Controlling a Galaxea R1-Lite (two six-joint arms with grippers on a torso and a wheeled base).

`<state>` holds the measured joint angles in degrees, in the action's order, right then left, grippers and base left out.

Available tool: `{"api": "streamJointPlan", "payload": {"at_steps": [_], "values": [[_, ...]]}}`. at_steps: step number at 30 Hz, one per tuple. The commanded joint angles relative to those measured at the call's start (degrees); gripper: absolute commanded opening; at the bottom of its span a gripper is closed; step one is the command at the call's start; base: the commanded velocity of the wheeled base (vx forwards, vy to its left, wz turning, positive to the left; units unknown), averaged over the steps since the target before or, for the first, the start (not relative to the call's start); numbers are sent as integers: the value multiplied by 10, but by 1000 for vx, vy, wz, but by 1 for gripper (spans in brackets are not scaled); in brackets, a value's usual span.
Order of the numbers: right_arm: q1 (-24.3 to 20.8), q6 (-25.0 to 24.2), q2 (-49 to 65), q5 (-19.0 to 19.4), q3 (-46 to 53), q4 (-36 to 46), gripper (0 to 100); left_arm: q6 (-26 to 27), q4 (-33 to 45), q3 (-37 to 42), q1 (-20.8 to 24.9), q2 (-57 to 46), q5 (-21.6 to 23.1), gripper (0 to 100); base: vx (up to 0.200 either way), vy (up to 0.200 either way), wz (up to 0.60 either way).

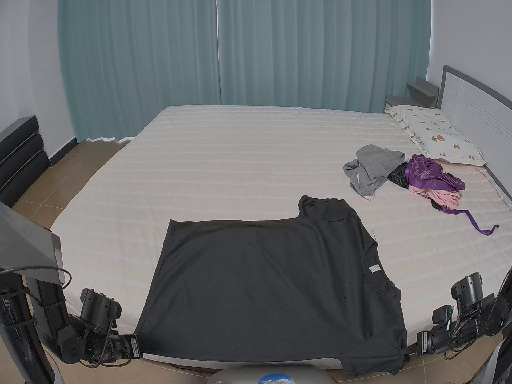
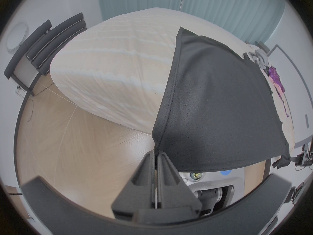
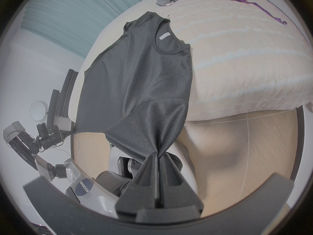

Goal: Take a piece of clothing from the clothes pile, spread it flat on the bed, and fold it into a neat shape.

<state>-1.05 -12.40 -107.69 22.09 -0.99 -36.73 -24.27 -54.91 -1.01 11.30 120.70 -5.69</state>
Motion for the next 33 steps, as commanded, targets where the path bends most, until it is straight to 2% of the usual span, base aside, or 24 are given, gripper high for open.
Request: {"api": "streamJointPlan", "payload": {"at_steps": [1, 10, 18, 24, 30, 33], "values": [[-3, 1, 18, -1, 10, 7, 0, 8, 14, 10, 2, -13, -5, 0, 0, 0, 0], [-6, 19, 73, -7, 10, 74, 0, 19, 66, 10, 14, -35, -13, 0, 0, 0, 0], [-4, 59, 123, -17, 10, 144, 0, 23, 117, 10, 30, -75, -14, 0, 0, 0, 0], [-3, 69, 134, -20, 10, 148, 0, 36, 163, 10, 41, -108, -16, 0, 0, 0, 0], [2, 63, 171, -19, -1, 121, 0, 27, 154, -11, 40, -121, -33, 0, 0, 0, 0], [2, 55, 178, -24, -41, 117, 0, 11, 138, -45, 34, -125, -39, 0, 0, 0, 0]]}}
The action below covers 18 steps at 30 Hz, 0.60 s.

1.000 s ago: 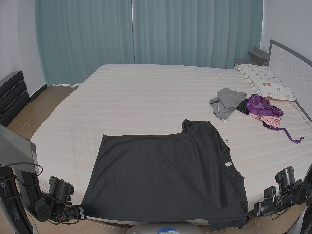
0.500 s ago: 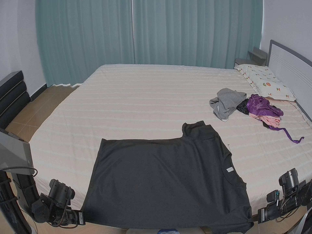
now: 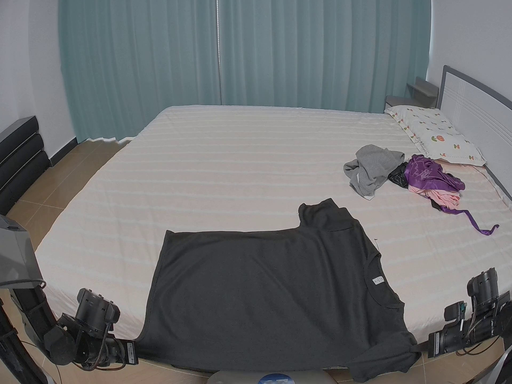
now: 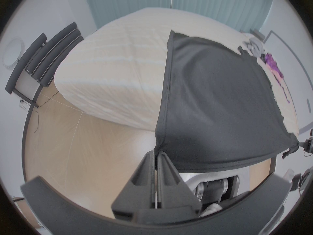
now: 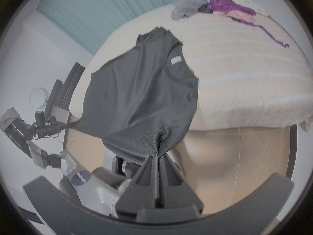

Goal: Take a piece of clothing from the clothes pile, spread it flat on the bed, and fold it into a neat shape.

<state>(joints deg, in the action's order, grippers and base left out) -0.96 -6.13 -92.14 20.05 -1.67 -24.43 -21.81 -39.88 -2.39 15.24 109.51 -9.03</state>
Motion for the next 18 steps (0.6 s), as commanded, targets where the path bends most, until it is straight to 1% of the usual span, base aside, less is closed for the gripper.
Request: {"api": "streamJointPlan", "payload": {"at_steps": [1, 3, 6, 8, 12, 13, 18], "values": [[1, -10, 22, -6, -40, -6, 0, -17, -13, -37, -6, -14, -7, 0, 0, 0, 0], [-2, -31, 18, -15, -74, -6, 0, -38, -12, -69, -12, -21, -24, 0, 0, 0, 0], [-5, -56, 2, -17, -105, -7, 0, -40, -14, -97, -15, -26, -40, 0, 0, 0, 0], [-5, -63, -9, -18, -119, -7, 0, -40, -13, -108, -15, -36, -47, 0, 0, 0, 0], [-5, -63, -18, -19, -122, -8, 0, -39, -11, -120, -15, -42, -49, 0, 0, 0, 0], [-4, -64, -22, -20, -126, -13, 0, -39, -11, -139, -19, -43, -49, 0, 0, 0, 0], [-6, -62, -21, -31, -116, -13, 0, -37, -6, -142, -20, -47, -49, 0, 0, 0, 0]]}}
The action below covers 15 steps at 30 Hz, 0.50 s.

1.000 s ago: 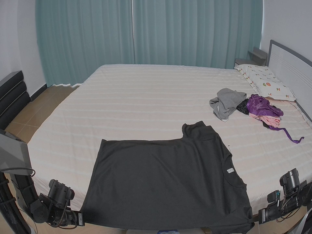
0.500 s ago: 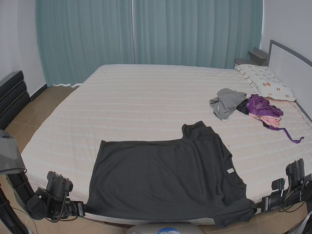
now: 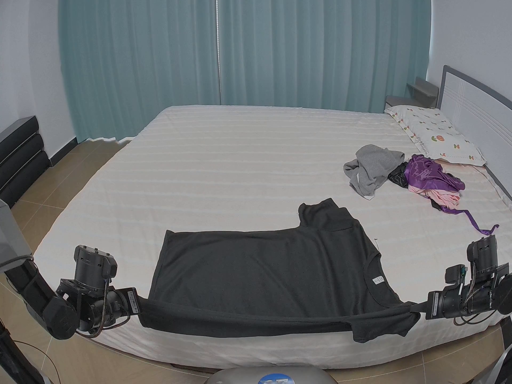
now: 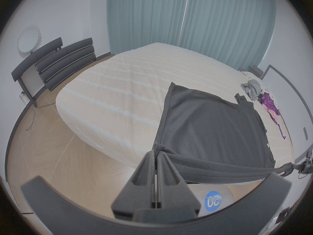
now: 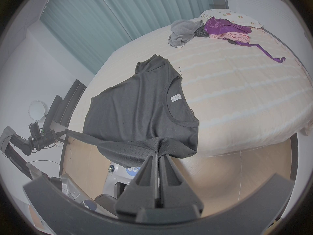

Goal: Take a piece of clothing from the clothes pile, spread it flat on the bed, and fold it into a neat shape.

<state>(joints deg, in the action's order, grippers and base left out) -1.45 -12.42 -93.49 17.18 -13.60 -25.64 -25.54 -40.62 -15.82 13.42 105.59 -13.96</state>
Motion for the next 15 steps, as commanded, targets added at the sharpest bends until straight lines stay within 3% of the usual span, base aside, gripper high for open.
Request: {"api": "streamJointPlan", "payload": {"at_steps": [1, 15], "values": [[-1, 0, -6, -2, 6, -2, 0, 1, 2, -8, -2, -11, 0, 0, 0, 0, 0], [-3, 12, 13, 0, 75, -5, 0, 17, 56, 3, 7, -57, 0, 0, 0, 0, 0]]}}
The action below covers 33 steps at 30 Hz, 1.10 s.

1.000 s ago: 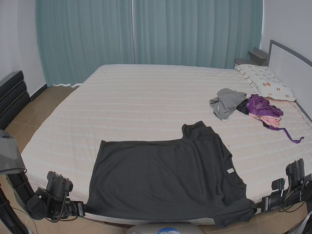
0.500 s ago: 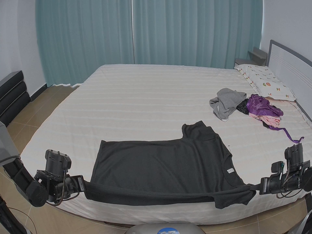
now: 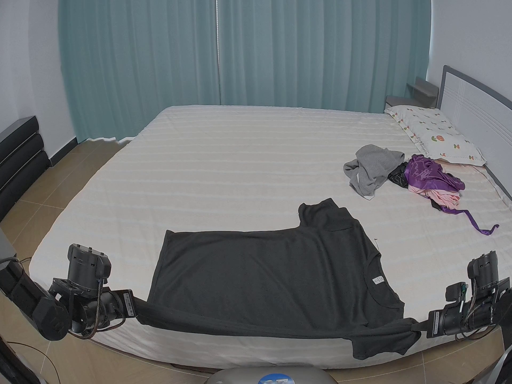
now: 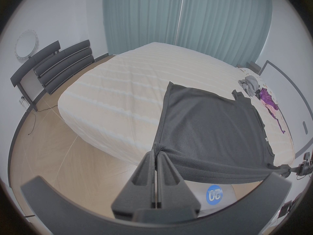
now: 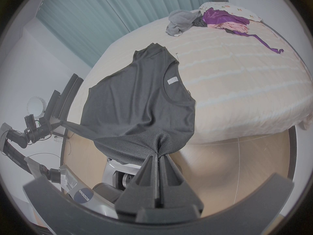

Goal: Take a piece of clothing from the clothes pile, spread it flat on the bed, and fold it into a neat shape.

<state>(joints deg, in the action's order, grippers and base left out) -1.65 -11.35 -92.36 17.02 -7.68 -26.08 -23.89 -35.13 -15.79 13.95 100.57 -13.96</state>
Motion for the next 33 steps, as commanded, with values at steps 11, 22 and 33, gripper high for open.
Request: {"api": "streamJointPlan", "payload": {"at_steps": [11, 22, 33], "values": [[4, -3, -21, -2, -42, -24, 0, -8, -2, -35, -8, 47, 5, 0, 0, 0, 0], [0, -8, -115, -3, -122, -26, 0, -9, -1, -80, -19, 98, 8, 0, 0, 0, 0], [0, -9, -163, -3, -163, -26, 0, -6, -1, -104, -36, 127, 8, 0, 0, 0, 0]]}}
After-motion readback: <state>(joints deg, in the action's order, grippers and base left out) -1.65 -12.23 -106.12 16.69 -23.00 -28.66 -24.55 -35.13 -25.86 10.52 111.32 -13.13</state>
